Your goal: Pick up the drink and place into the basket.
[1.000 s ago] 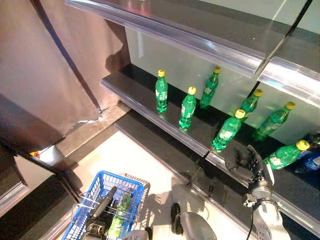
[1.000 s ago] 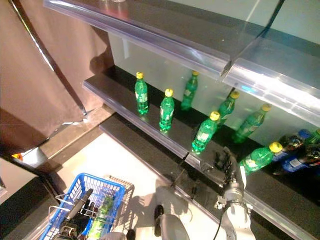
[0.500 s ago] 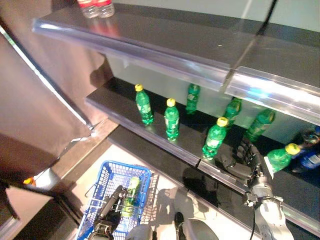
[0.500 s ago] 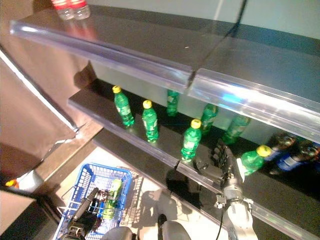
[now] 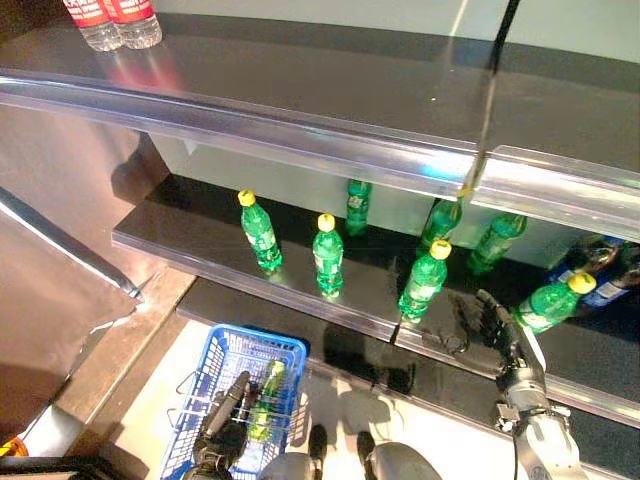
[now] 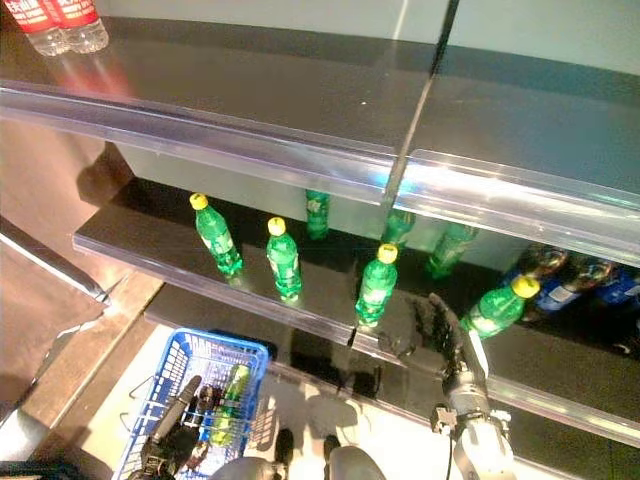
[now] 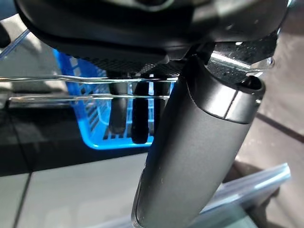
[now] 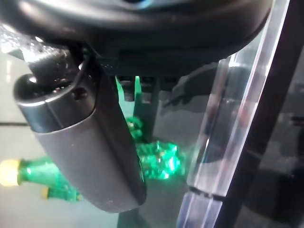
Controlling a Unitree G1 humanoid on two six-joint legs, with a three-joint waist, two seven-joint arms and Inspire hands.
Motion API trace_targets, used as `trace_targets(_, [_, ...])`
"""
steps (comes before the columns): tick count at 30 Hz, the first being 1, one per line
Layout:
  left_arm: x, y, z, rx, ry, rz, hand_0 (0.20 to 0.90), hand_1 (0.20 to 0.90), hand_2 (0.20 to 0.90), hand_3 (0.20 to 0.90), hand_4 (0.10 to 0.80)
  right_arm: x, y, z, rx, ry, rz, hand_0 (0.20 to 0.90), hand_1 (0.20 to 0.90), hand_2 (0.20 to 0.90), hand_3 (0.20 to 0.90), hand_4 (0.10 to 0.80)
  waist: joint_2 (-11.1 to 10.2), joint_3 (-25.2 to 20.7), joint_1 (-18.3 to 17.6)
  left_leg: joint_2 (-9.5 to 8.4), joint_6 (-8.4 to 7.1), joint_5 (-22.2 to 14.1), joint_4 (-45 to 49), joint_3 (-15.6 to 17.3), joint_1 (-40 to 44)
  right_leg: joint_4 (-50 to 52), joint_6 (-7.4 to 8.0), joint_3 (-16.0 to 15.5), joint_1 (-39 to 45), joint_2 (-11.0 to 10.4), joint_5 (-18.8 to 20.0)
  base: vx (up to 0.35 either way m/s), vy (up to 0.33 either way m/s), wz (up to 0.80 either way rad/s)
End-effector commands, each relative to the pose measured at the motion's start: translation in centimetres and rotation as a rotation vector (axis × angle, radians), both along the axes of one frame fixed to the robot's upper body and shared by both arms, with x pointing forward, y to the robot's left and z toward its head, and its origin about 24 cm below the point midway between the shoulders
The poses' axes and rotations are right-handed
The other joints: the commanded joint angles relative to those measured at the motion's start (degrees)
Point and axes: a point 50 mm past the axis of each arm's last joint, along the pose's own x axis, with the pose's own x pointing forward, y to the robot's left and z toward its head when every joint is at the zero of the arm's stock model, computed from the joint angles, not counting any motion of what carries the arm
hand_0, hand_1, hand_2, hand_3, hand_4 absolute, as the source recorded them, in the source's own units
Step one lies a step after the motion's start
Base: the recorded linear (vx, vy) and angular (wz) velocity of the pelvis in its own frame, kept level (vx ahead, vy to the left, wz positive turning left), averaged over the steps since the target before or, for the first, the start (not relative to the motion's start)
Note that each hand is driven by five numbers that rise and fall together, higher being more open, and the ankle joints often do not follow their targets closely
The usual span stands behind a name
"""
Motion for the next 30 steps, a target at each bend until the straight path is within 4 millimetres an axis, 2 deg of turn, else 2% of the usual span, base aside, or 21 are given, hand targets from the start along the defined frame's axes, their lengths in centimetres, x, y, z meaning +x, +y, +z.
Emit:
trace_targets(1, [3.9,5.2,5.8,0.272,-0.419,0.046,0.3,0.3,0.3,0.2,0.1,1.9,-0.7,3.9,-0.085,-0.197,0.07,0.9,0.9,0.9,0.9,0.8,-1.2,-5.3,2.4,-1.75,-2.08,-2.4,4.9,0.4,-4.0,-14.2,3.06,-5.6,7.8,-1.7,7.2,0.025,0.076,0.05])
trace_targets(10, [3.6,5.6,5.9,0.276,-0.417,0.058,0.3,0.3,0.3,0.2,0.1,1.7,-0.7,3.6,-0.094,-0.174,0.073,0.9,0.9,0.9,0.9,0.8,-1.0,-5.1,2.4,-2.05,-0.86,-3.8,5.4,0.7,-1.8,-13.0,4.07,-6.5,6.7,-2.5,7.9,0.013,0.039,0.1])
trace_targets(17, [3.9,6.0,6.2,0.281,-0.434,0.058,0.3,0.3,0.3,0.2,0.1,2.3,-1.1,4.2,-0.095,-0.2,0.052,0.9,0.9,0.9,0.9,0.8,-0.8,-2.9,2.2,-2.01,-0.26,-4.3,7.5,1.1,-3.1,-10.6,4.76,-6.2,3.8,-2.5,8.4,-0.018,0.002,-0.03])
trace_targets(21, [6.0,5.7,7.7,0.29,-0.521,0.054,0.3,0.3,0.3,0.2,0.1,3.8,-0.5,5.5,-0.097,-0.291,0.033,0.9,0.9,0.9,0.9,0.8,-0.9,0.7,2.1,-1.95,-0.08,-4.1,9.1,1.5,-7.5,-8.9,5.06,-5.7,-1.3,-2.2,8.8,-0.247,-0.04,-0.06])
trace_targets(25, [9.1,5.5,10.1,0.303,-0.638,0.063,0.3,0.3,0.3,0.2,0.1,5.7,0.9,7.2,-0.096,-0.418,0.015,0.9,0.9,0.9,0.9,0.8,-1.0,5.6,2.0,-1.96,0.31,-3.8,10.8,1.9,-13.5,-7.0,5.0,-4.7,-7.6,-1.4,9.1,-0.3,-0.038,-0.09])
trace_targets(30, [10.7,5.0,11.8,0.305,-0.712,0.066,0.3,0.3,0.3,0.2,0.1,6.4,1.7,8.4,-0.097,-0.498,0.0,0.9,0.9,0.9,0.9,0.8,-1.1,8.5,2.0,-1.92,0.67,-3.7,12.9,2.2,-18.5,-5.5,4.95,-3.8,-12.2,-0.8,9.3,-0.197,-0.041,-0.16])
